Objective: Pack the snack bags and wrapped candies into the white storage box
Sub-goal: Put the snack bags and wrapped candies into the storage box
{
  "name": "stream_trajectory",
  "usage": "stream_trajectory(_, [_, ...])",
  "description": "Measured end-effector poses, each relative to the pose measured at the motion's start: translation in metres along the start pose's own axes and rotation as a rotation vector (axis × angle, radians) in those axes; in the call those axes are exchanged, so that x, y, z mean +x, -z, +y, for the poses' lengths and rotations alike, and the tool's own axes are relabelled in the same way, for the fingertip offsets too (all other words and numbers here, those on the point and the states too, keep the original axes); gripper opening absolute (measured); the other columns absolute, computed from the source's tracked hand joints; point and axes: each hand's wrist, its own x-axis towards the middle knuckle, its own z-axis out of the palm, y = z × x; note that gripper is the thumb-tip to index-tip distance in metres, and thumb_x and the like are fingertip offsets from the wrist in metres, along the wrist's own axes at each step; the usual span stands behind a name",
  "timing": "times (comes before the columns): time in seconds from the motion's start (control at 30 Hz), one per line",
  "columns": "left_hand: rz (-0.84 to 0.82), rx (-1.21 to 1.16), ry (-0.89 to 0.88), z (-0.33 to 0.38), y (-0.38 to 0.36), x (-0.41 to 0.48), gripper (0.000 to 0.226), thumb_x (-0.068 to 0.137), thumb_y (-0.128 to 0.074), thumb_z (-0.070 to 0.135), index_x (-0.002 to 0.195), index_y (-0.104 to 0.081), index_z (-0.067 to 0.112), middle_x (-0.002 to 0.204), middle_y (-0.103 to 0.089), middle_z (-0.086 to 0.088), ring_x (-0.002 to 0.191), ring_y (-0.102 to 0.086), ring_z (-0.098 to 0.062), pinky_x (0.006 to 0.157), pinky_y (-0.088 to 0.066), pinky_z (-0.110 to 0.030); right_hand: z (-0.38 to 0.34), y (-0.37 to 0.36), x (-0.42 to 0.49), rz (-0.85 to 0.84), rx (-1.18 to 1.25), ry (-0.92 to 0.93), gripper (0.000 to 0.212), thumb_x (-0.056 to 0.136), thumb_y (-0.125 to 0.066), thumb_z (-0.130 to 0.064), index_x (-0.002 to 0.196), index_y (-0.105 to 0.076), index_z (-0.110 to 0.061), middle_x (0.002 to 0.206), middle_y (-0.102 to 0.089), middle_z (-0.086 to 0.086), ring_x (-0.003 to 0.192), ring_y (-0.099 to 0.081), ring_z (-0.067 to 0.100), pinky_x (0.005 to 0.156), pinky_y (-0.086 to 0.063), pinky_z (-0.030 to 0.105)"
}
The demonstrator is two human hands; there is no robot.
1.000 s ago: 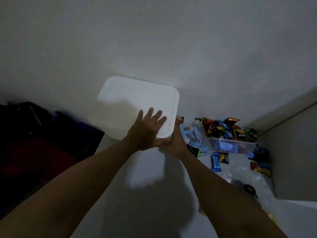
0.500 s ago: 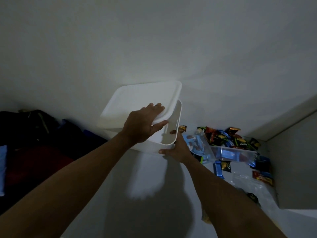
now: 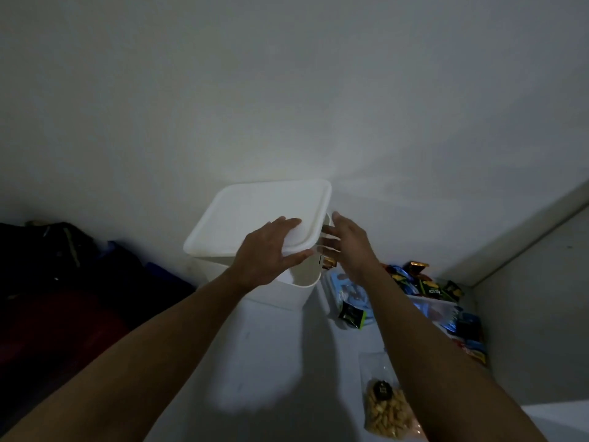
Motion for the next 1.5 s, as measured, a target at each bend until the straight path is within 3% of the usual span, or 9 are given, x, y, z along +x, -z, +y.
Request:
stream_trajectory(0.13, [-0.035,-0.132,0.104,0.001,0.006,-0.001,0.080,0.076,-0.069,0.065,0.137,-0.047,0.017,0.137,-0.056,0.003,0.120,-0.057,-0.015,0.096,-0.050,-0.033,-0.014,-0.039,-0.006,-0.040,0.084,-0.049,0.033,0.097,-0.054,-0.010,0.129,-0.054,-0.017,0.118,-0.067,0.013,0.098,-0.069,0.031,0.083,-0.060,0.048])
stream_trajectory(0.23, [0.085,-0.141,0.192,-0.020,0.013,-0.009,0.078,0.079,-0.058,0.069,0.135,-0.049,0.016,0.137,-0.055,-0.002,0.122,-0.053,-0.019,0.102,-0.042,-0.033,-0.011,-0.052,-0.005,0.085,0.044,-0.027,0.053,0.091,-0.046,0.002,0.138,-0.045,-0.021,0.120,-0.063,0.010,0.103,-0.065,0.038,0.089,-0.052,0.061])
stream_trajectory(0.33, [0.276,0.027,0.589,-0.065,0.019,-0.022,0.076,0.084,-0.054,0.067,0.133,-0.051,0.010,0.138,-0.053,-0.014,0.127,-0.049,-0.032,0.106,-0.039,-0.047,-0.007,-0.056,-0.005,0.098,0.037,0.007,0.066,0.093,-0.042,0.002,0.151,-0.029,-0.027,0.127,-0.057,0.003,0.100,-0.064,0.027,0.081,-0.056,0.043])
stream_trajectory(0.43, [0.094,-0.093,0.989,-0.105,0.022,-0.041,0.089,0.077,-0.059,0.068,0.139,-0.044,0.005,0.141,-0.047,-0.021,0.130,-0.045,-0.041,0.105,-0.040,-0.055,-0.002,-0.057,-0.006,0.092,0.026,0.066,0.063,0.095,-0.041,0.004,0.150,-0.033,-0.025,0.134,-0.057,0.006,0.103,-0.063,0.024,0.077,-0.056,0.032])
stream_trajectory(0.7, [0.260,-0.364,0.910,-0.121,0.034,-0.047,0.092,0.073,-0.079,0.052,0.141,-0.045,0.000,0.143,-0.047,-0.020,0.130,-0.048,-0.032,0.109,-0.038,-0.033,-0.002,-0.068,-0.011,0.141,-0.054,0.288,0.068,0.096,-0.053,-0.002,0.151,-0.031,-0.036,0.140,-0.055,0.008,0.116,-0.061,0.023,0.099,-0.052,0.039])
stream_trajectory(0.87, [0.378,-0.298,0.819,-0.110,0.054,-0.059,0.083,0.069,-0.087,0.040,0.137,-0.054,0.005,0.135,-0.045,-0.021,0.124,-0.041,-0.023,0.095,-0.022,-0.004,-0.006,-0.070,-0.026,0.184,-0.177,0.460,0.069,0.092,-0.068,-0.016,0.152,-0.033,-0.021,0.150,-0.047,0.004,0.131,-0.051,0.018,0.109,-0.045,0.042])
stream_trajectory(1.03, [0.408,-0.268,0.826,-0.085,0.069,-0.099,0.083,0.066,-0.088,0.044,0.136,-0.056,0.013,0.135,-0.038,-0.016,0.123,-0.042,-0.024,0.103,-0.032,-0.020,0.006,-0.072,-0.062,0.195,-0.504,0.446,0.108,0.076,-0.085,-0.031,0.157,-0.014,-0.017,0.150,-0.031,0.005,0.131,-0.034,0.009,0.104,-0.026,0.016])
stream_trajectory(1.27, [0.438,-0.274,0.934,-0.032,0.076,-0.200,0.084,0.066,-0.087,0.043,0.138,-0.053,0.014,0.137,-0.029,-0.011,0.123,-0.040,-0.023,0.109,-0.037,-0.034,0.057,-0.059,-0.137,0.022,-0.798,0.421,0.114,0.070,-0.085,-0.047,0.157,-0.013,-0.028,0.149,-0.021,0.006,0.138,-0.034,0.023,0.105,-0.041,0.037])
stream_trajectory(1.5, [0.170,-0.153,0.988,0.011,0.060,-0.305,0.114,0.049,-0.092,0.054,0.144,-0.042,0.018,0.136,-0.025,-0.006,0.125,-0.035,-0.029,0.109,-0.038,-0.041,0.148,-0.016,-0.218,-0.080,-0.905,0.278,0.127,0.060,-0.081,-0.067,0.156,-0.005,-0.032,0.151,-0.009,-0.003,0.134,-0.040,0.023,0.094,-0.053,0.041])
